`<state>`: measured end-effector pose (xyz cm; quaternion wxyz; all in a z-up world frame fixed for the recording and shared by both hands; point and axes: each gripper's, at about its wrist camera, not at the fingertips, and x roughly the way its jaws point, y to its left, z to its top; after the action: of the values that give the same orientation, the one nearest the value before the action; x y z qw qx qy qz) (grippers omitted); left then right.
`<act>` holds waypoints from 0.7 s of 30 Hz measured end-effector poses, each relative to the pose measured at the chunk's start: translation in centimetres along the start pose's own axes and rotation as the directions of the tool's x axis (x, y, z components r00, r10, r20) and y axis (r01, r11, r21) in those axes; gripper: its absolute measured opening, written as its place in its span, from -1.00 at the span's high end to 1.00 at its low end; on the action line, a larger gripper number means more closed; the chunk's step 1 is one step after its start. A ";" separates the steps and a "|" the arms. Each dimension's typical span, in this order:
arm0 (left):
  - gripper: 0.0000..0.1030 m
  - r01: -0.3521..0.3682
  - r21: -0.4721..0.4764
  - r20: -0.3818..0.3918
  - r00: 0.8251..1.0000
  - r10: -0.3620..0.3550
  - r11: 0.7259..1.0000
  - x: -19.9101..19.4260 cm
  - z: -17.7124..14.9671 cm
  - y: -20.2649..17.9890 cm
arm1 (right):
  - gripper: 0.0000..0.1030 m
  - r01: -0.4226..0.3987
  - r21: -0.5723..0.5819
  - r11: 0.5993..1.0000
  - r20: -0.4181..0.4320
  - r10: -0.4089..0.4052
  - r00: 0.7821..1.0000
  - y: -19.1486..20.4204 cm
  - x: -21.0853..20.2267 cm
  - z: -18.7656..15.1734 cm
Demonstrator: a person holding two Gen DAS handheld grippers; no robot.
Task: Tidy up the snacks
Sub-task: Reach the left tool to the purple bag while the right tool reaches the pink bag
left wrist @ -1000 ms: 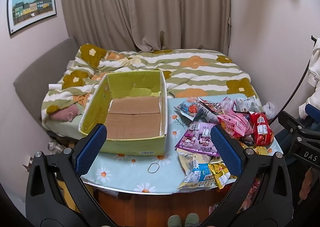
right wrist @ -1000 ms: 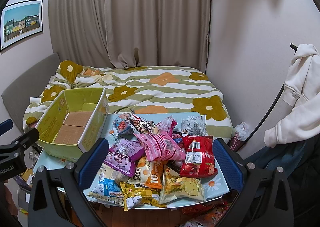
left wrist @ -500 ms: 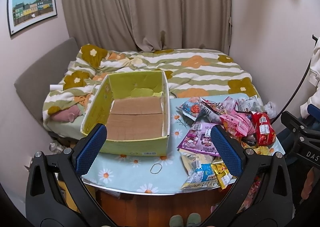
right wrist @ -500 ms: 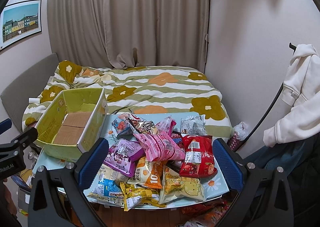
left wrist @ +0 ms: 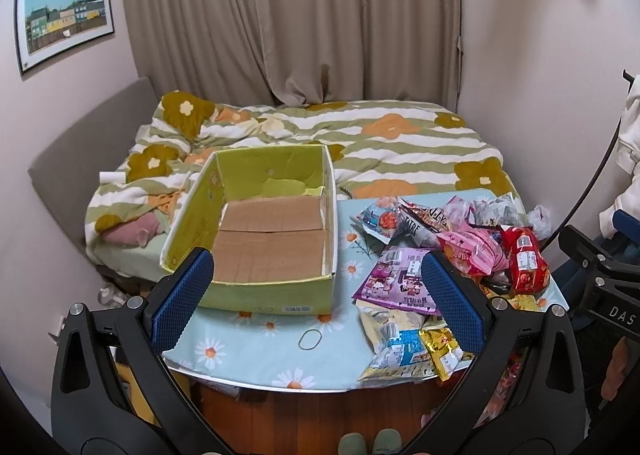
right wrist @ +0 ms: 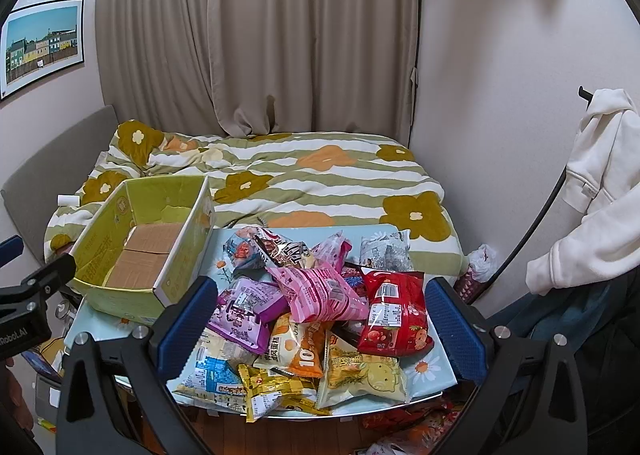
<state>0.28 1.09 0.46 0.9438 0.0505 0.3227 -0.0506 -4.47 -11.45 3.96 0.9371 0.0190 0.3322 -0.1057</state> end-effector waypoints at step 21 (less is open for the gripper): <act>-1.00 0.201 0.094 -0.119 0.975 -0.190 0.975 4.8 -0.7 -2.7 | -1.00 0.068 0.059 0.996 -0.117 -0.061 0.991 -3.6 2.1 -3.5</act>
<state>3.30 -1.79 -3.17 0.9113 0.0707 0.3740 -0.1573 -5.83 -14.97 0.08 0.9114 0.0437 0.3827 -0.1450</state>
